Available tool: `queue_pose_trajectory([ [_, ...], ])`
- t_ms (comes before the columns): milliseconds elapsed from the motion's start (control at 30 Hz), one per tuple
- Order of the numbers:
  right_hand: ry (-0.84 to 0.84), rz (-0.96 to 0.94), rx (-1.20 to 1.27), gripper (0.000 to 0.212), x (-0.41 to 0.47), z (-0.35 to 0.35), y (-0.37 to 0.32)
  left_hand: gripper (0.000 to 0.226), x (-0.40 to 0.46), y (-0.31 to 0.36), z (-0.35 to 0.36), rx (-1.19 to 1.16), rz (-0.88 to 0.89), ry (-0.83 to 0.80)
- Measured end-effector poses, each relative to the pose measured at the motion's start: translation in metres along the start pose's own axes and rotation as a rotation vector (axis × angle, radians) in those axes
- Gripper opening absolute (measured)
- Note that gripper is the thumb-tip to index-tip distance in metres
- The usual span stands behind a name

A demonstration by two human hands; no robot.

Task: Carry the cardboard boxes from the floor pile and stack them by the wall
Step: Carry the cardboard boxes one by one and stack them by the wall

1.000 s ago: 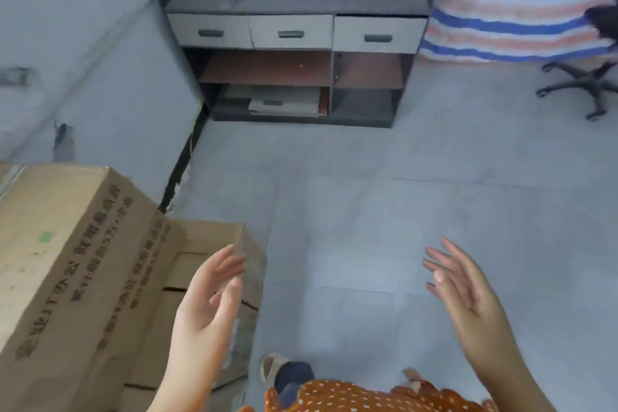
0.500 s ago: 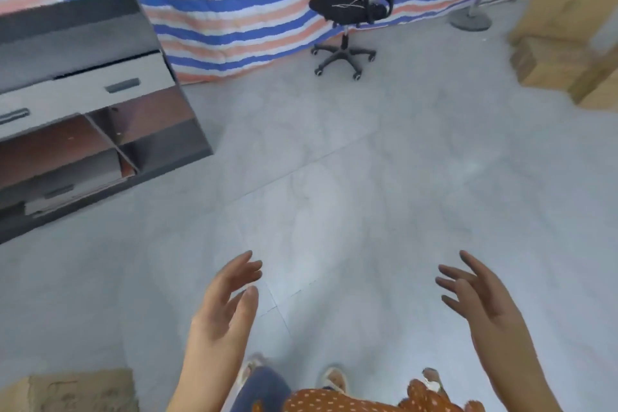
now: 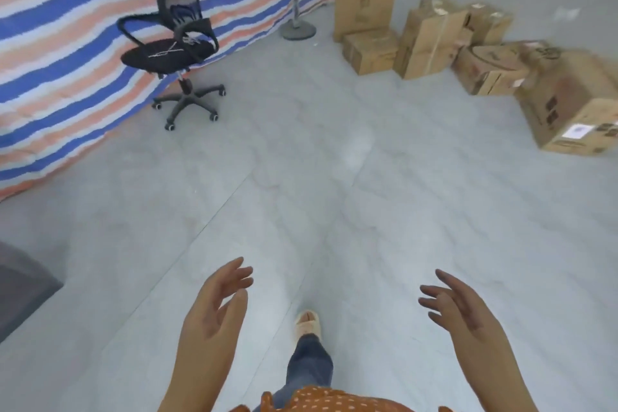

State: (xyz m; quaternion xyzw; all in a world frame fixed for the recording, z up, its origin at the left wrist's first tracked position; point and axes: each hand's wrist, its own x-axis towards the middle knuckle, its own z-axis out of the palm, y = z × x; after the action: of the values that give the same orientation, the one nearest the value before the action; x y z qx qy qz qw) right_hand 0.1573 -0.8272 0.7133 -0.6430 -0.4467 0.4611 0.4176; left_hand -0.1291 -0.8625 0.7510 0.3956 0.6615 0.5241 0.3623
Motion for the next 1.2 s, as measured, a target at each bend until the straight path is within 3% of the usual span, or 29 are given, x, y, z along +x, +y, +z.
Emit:
queue_pose_trajectory([
  [233, 0.147, -0.066, 0.044, 0.029, 0.135, 0.009, -0.068, 0.04, 0.169, 0.059, 0.077, -0.009, 0.118, -0.226],
  [500, 0.306, 0.053, 0.117, 0.028, 0.242, -0.017, -0.068, 0.038, 0.282, 0.061, 0.17, 0.06, 0.051, -0.385],
  [733, 0.312, 0.08, 0.12, 0.027, 0.399, -0.071, -0.073, 0.036, 0.385, 0.079, 0.3, 0.058, 0.023, -0.32],
  [967, 0.256, -0.007, 0.049, 0.028, 0.572, -0.149, -0.134, 0.039, 0.471, 0.128, 0.444, 0.005, 0.055, -0.32],
  [1200, 0.197, 0.034, 0.009, 0.028, 0.699, -0.166, -0.15, 0.038, 0.557, 0.137, 0.526, 0.042, -0.012, -0.312],
])
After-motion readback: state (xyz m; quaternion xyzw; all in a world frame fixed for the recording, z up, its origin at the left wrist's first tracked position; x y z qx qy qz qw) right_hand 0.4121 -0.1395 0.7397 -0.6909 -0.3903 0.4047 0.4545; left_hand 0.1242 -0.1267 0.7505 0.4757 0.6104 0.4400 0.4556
